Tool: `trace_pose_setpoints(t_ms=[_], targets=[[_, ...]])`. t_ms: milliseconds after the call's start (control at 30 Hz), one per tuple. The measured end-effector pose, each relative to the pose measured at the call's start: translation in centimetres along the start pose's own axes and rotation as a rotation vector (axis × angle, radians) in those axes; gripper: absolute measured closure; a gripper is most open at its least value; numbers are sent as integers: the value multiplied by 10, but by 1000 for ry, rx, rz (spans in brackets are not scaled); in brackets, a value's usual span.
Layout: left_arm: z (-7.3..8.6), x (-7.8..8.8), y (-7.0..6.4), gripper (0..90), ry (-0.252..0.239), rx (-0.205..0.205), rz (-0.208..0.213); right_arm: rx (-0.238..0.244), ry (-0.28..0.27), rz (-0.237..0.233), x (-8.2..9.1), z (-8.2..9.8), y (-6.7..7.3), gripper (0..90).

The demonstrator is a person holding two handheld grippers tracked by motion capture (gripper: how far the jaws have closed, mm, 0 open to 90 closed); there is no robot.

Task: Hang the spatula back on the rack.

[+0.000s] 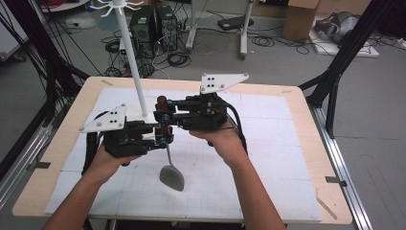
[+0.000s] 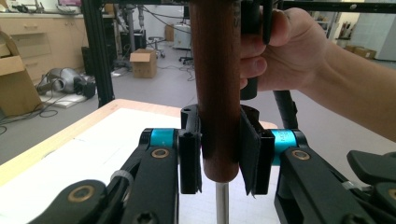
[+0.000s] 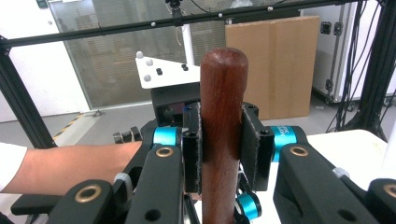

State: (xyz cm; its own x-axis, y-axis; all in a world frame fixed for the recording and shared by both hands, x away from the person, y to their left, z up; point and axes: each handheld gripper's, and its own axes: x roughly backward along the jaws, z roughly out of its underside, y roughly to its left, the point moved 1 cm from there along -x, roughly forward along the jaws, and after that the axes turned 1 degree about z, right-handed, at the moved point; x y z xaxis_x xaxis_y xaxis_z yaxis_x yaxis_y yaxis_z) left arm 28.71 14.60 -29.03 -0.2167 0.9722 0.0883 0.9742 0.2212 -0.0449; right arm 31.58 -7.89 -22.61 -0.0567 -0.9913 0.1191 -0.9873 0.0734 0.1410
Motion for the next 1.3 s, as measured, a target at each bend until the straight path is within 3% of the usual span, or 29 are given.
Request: trace_pose_setpoints(t_ms=[133,167,200,233,300,333,367,500,533,567,600,667,700,767,800,833,867,967,1100,1167,1300], targets=[[-1,1,0,734,-2,20,-31,-8,-14,4,1,0,0,717],[-1,1,0,735,20,10,-70,-29,-31,34,3,0,-1,560],[-1,1,0,735,20,10,-70,-29,-31,34,3,0,-1,560],[-1,2,0,736,29,12,-85,-51,-66,80,9,-1,0,459],[-3,6,2,735,22,22,-126,-35,-98,127,20,-1,2,373],[-3,6,2,735,22,22,-126,-35,-98,127,20,-1,2,373],[-5,10,3,735,13,26,-158,-21,-124,207,35,1,5,289],[-7,18,8,735,-5,49,-221,44,-131,425,68,11,13,188],[-8,20,10,735,-9,56,-244,44,-131,425,68,11,13,188],[-9,23,12,735,-10,59,-263,76,-110,537,83,20,17,174],[-10,26,13,735,-9,61,-287,76,-110,537,83,20,17,174],[-13,31,17,735,-8,69,-326,87,-92,624,98,32,21,154],[-15,34,19,735,-9,72,-341,90,-71,694,111,46,25,153],[-21,39,26,735,-9,84,-393,91,-37,758,123,60,28,154],[-21,39,26,735,-9,84,-393,91,-37,758,123,60,28,154],[-24,41,29,735,-10,87,-409,91,-11,803,135,74,32,154],[-27,42,32,735,-6,87,-423,91,-11,803,135,74,32,154],[-36,45,40,735,-1,86,-456,55,22,884,157,105,38,153],[-48,47,51,735,-6,95,-473,8,26,908,172,125,42,154],[-58,46,59,735,-1,90,-512,-25,30,946,184,141,46,154],[-71,45,73,734,11,97,-549,-62,20,971,195,156,51,153]])
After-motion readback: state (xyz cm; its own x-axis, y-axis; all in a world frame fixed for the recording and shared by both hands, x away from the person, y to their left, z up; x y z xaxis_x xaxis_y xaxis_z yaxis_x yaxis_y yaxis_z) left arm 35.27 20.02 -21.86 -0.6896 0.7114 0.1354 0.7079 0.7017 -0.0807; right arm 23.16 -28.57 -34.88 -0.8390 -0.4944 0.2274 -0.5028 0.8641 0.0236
